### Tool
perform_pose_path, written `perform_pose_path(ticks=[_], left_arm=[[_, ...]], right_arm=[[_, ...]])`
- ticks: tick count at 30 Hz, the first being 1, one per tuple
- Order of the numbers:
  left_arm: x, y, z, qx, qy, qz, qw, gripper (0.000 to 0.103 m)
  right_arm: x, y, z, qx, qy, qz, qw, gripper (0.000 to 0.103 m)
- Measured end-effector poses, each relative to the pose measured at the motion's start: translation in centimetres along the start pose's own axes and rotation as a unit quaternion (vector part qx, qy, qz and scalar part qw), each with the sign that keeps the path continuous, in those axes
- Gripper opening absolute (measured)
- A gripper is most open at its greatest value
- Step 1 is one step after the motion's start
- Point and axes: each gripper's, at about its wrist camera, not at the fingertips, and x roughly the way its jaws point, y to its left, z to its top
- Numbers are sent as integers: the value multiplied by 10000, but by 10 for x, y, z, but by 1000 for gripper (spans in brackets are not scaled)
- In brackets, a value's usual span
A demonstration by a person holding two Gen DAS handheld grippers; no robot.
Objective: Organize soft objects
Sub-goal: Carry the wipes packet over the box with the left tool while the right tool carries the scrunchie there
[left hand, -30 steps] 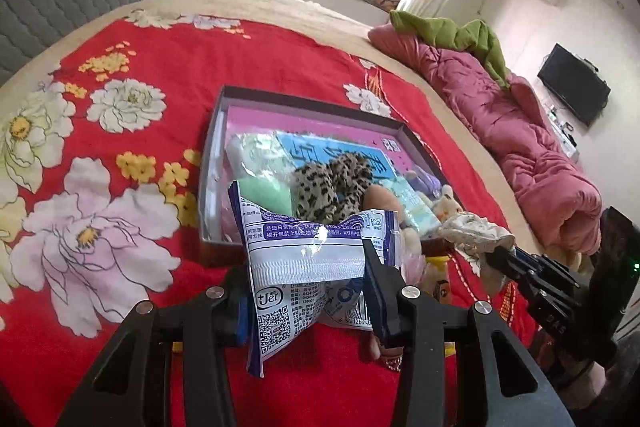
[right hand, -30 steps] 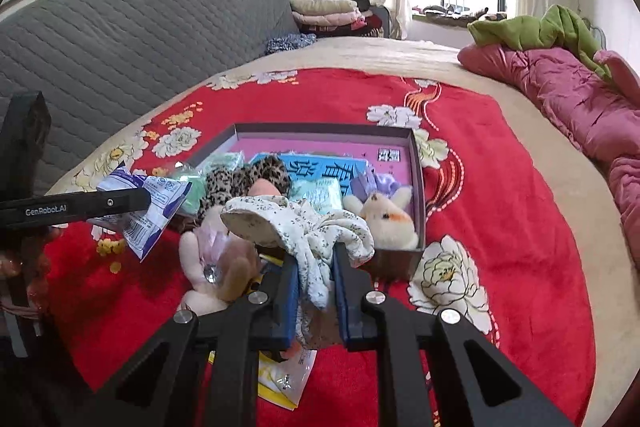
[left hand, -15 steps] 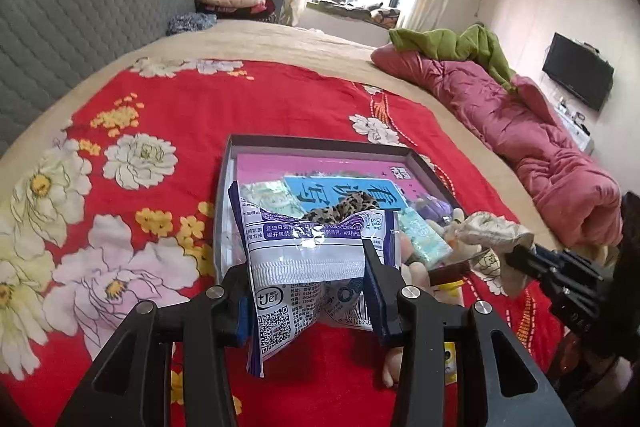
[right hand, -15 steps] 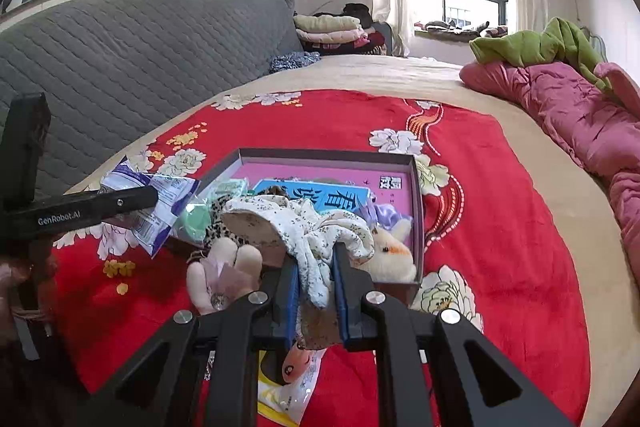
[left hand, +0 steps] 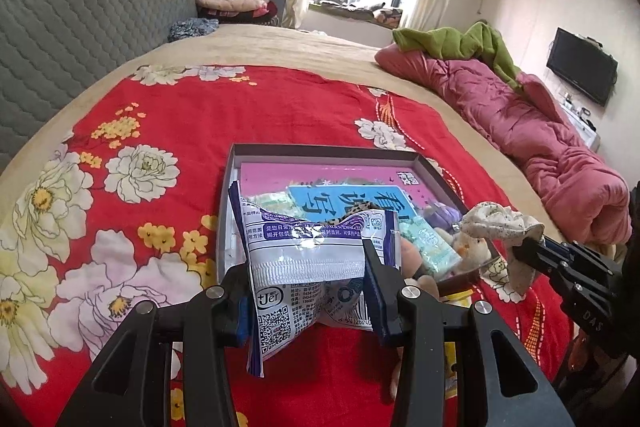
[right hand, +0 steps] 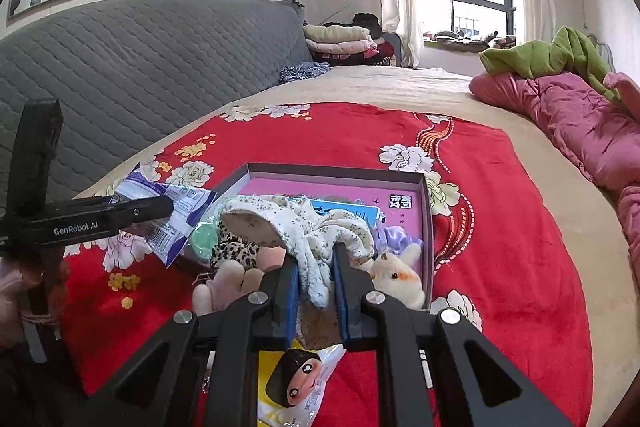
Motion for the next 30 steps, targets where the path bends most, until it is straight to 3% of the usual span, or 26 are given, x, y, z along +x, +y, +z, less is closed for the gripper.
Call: perform_pose_path(ticks=[30], left_arm=[[47, -18, 20, 98, -6, -125, 9999, 46]], right_arm=[[36, -21, 18, 16, -60, -131, 9999, 16]])
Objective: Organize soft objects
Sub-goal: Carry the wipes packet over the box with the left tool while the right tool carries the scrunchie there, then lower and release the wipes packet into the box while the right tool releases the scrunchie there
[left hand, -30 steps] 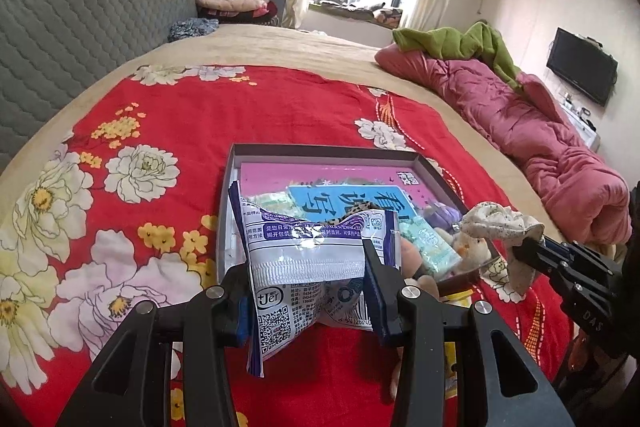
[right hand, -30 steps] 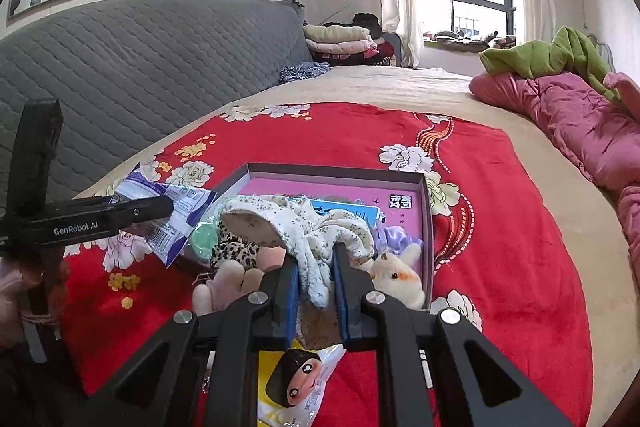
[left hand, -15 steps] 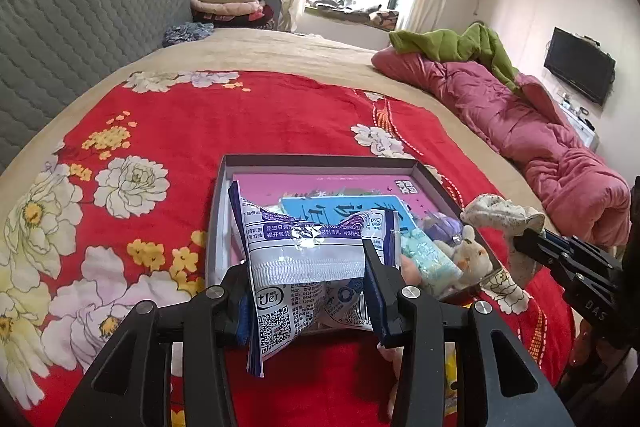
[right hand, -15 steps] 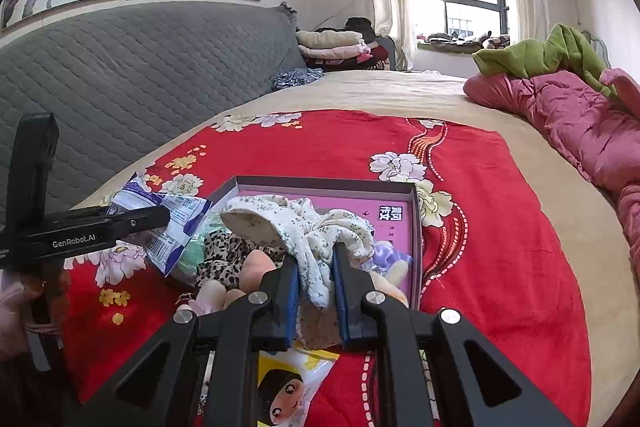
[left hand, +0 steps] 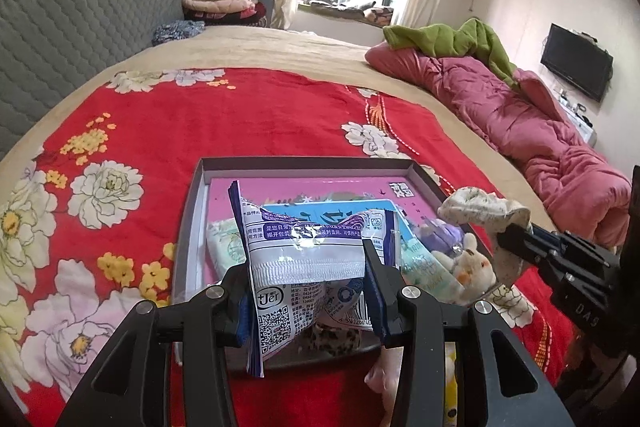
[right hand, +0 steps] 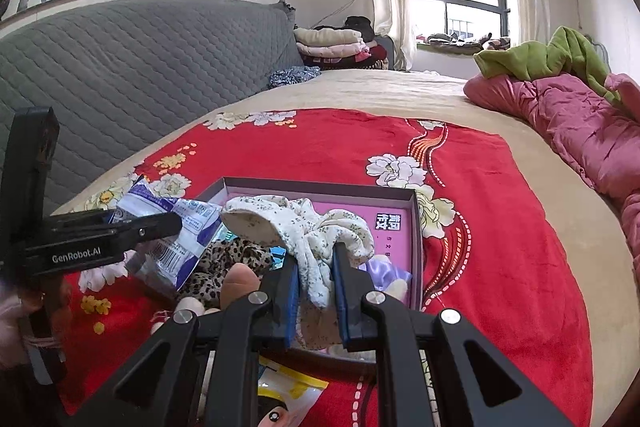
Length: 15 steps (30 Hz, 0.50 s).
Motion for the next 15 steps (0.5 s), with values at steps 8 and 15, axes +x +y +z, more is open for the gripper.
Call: perform_pose_path(ticks=[8, 15], left_arm=[[17, 0, -1, 90, 134, 86, 9998, 46], [26, 2, -2, 72, 246, 159, 9995, 46]], right_arm=[[19, 3, -2, -173, 146, -52, 9997, 16], [38, 8, -10, -405, 392, -181, 9982, 16]])
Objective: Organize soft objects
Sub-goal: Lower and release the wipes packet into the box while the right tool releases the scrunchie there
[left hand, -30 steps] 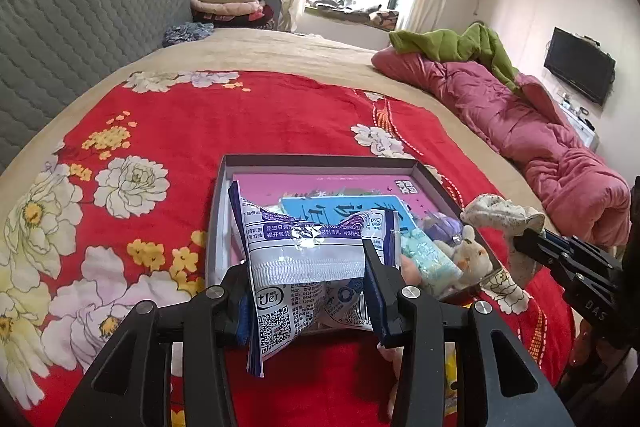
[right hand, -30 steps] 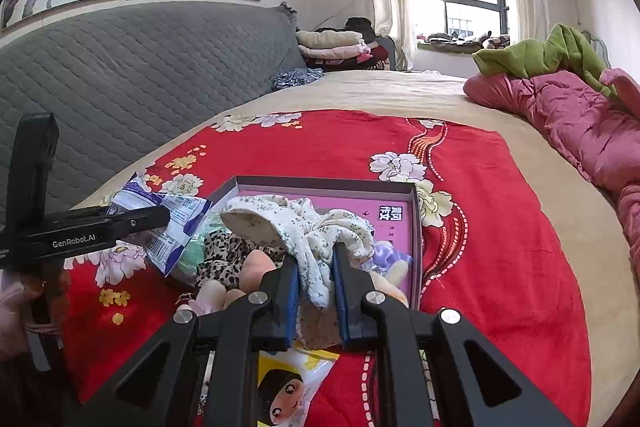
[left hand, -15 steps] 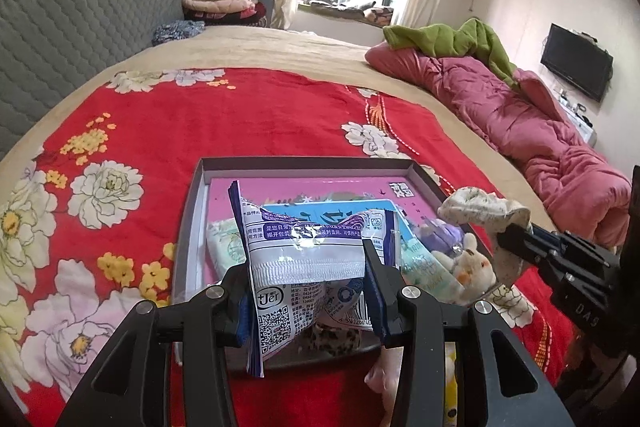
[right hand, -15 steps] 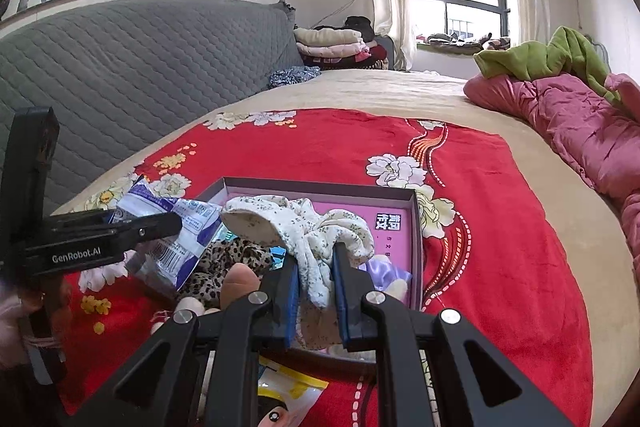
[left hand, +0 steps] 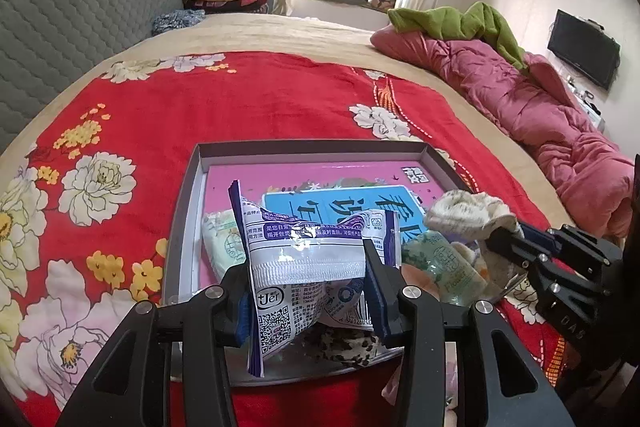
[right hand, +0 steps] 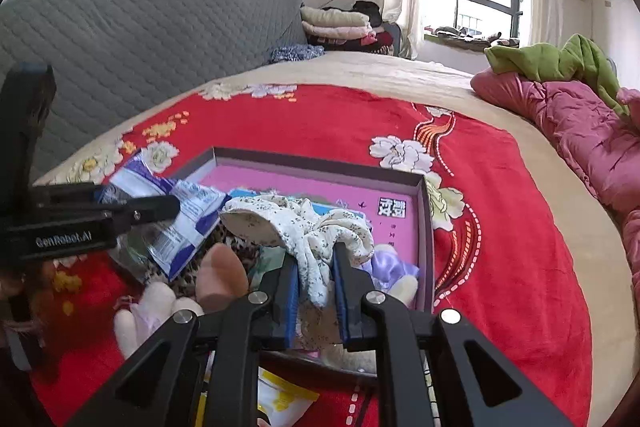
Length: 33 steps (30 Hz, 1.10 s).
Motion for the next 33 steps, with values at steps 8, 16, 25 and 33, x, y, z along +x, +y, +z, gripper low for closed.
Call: perform_pose_path(ticks=[8, 16, 25, 33], left_arm=[[6, 6, 0, -61, 87, 10, 9999, 46], [9, 6, 0, -39, 143, 38, 9999, 48], [10, 1, 0, 128, 174, 161, 9996, 50], [8, -1, 1, 253, 150, 246, 9993, 52]], right_arm=[[11, 0, -7, -44, 162, -7, 9999, 21], [7, 1, -7, -35, 67, -11, 10000, 44], [-7, -2, -1, 36, -223, 59, 9997, 61], [-13, -6, 1, 141, -324, 44, 9994, 63]])
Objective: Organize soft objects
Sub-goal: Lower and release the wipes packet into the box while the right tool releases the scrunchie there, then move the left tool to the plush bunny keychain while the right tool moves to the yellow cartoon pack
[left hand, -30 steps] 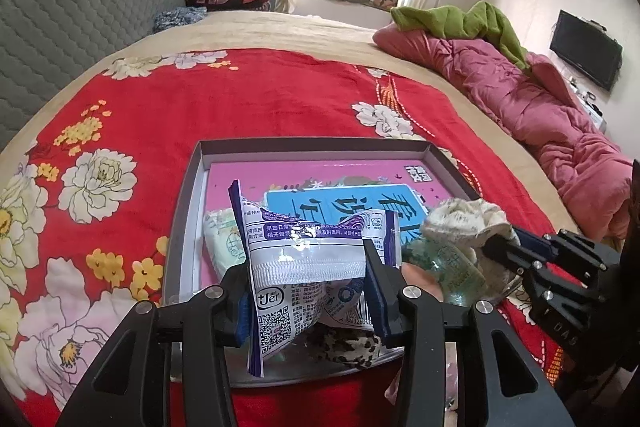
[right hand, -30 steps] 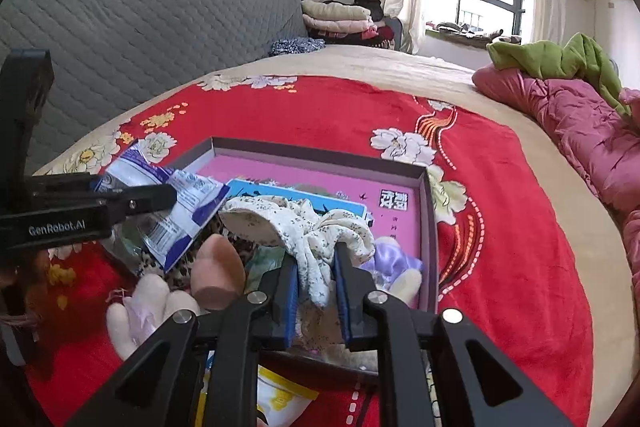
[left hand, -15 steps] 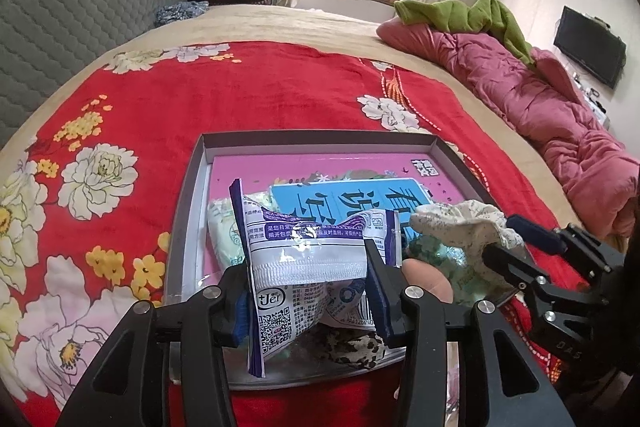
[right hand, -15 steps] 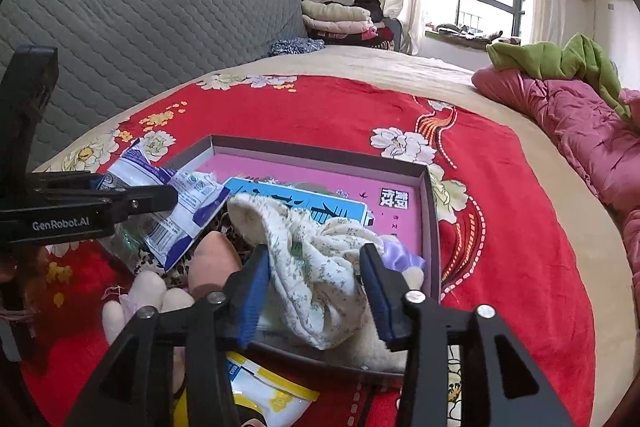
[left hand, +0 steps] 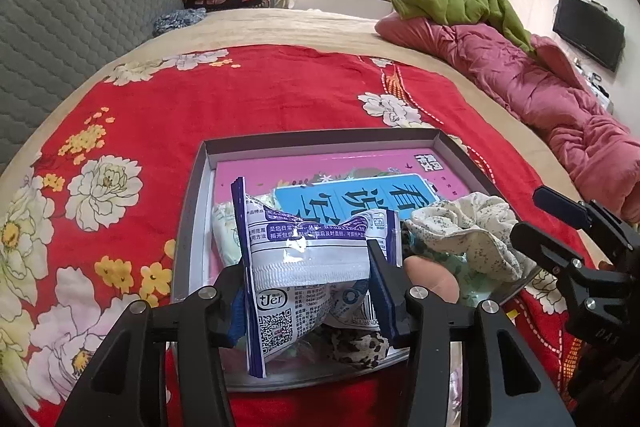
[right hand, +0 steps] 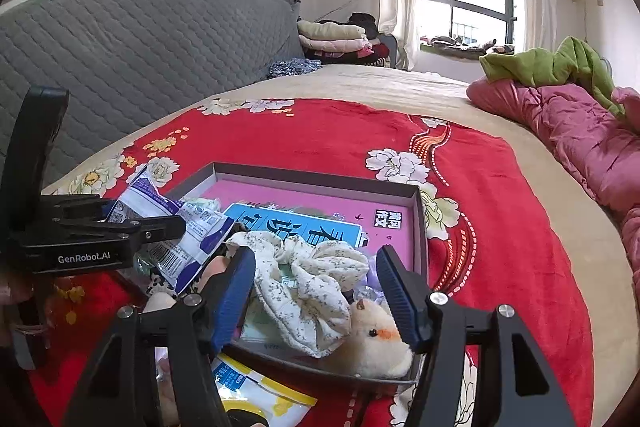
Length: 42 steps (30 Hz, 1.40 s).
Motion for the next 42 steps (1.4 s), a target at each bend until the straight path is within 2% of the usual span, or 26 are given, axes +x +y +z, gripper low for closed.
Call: perform_pose_path(ticks=[4, 8, 12, 16, 26, 34, 42], left_arm=[[0, 1, 0, 11, -2, 46, 10000, 53], [-1, 3, 1, -16, -14, 94, 10000, 68], [-4, 5, 3, -51, -61, 103, 9999, 68], [-9, 8, 5, -82, -149, 147, 9997, 74], [-27, 20, 12, -217, -386, 289, 9986, 75], [-38, 17, 12, -170, -480, 241, 9984, 75], [-48, 16, 11, -159, -562, 202, 9981, 76]], right_arm=[[1, -2, 0, 33, 9, 16, 10000, 63], [-1, -3, 1, 58, -25, 20, 10000, 63], [-2, -4, 1, 76, -56, 19, 10000, 63], [-3, -5, 3, 103, -73, 35, 9999, 63], [-7, -5, 5, 93, -163, 30, 9998, 67], [-20, -2, 7, 61, -359, -30, 9993, 68], [-27, 1, 4, 28, -363, -97, 9993, 70]])
